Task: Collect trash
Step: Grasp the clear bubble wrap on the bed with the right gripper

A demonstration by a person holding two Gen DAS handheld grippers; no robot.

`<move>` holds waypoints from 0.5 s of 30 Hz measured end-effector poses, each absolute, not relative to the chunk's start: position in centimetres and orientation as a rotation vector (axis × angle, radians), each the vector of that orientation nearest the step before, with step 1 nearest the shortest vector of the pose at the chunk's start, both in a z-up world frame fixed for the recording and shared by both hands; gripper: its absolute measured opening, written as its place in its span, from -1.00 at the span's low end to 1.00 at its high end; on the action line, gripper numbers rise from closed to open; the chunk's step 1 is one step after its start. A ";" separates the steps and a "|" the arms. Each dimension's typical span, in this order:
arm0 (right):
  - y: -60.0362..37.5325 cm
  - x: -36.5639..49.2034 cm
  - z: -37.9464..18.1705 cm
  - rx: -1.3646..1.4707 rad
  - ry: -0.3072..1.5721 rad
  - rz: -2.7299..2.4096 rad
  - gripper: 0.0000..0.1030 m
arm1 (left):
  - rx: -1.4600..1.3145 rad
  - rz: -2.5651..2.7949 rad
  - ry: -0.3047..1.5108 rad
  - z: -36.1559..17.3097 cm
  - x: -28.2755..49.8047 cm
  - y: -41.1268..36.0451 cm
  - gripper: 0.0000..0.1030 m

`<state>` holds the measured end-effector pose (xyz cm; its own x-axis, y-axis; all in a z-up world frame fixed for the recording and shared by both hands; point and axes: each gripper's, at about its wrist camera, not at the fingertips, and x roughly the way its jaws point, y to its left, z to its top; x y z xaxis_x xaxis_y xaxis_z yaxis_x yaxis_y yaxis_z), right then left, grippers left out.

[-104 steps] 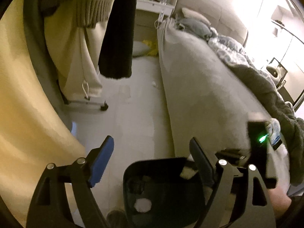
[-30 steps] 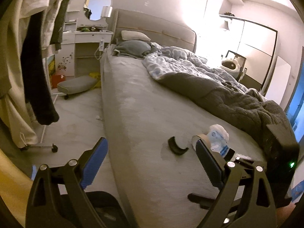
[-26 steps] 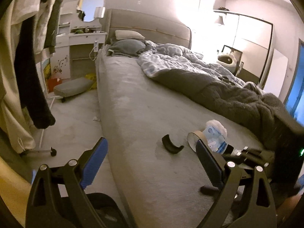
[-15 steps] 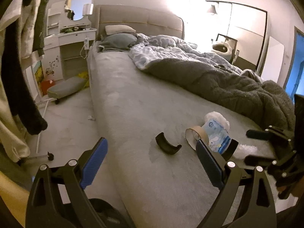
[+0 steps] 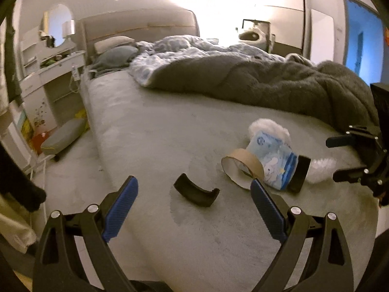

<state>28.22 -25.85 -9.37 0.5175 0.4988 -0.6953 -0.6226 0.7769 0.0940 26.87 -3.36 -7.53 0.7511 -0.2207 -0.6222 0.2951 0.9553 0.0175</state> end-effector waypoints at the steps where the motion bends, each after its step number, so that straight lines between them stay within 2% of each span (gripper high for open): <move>1: -26.1 28.4 -9.7 -0.176 0.788 0.682 0.53 | 0.118 -0.289 0.668 -7.7 27.0 -3.4 0.85; 7: -26.1 29.1 -10.6 -0.200 0.822 0.701 0.51 | 0.133 -0.337 0.689 -9.4 28.1 -3.2 0.85; 9: -26.0 29.4 -10.6 -0.200 0.825 0.711 0.33 | 0.129 -0.341 0.690 -9.7 28.5 -3.1 0.84; 15: -25.5 29.6 -10.9 -0.222 0.833 0.748 0.17 | 0.108 -0.356 0.698 -10.3 29.6 -2.8 0.84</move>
<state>29.64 -25.46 -10.91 0.4389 0.5130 -0.7377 -0.6784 0.7275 0.1023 29.58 -2.78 -10.34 0.7084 -0.2843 -0.6460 0.3558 0.9343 -0.0210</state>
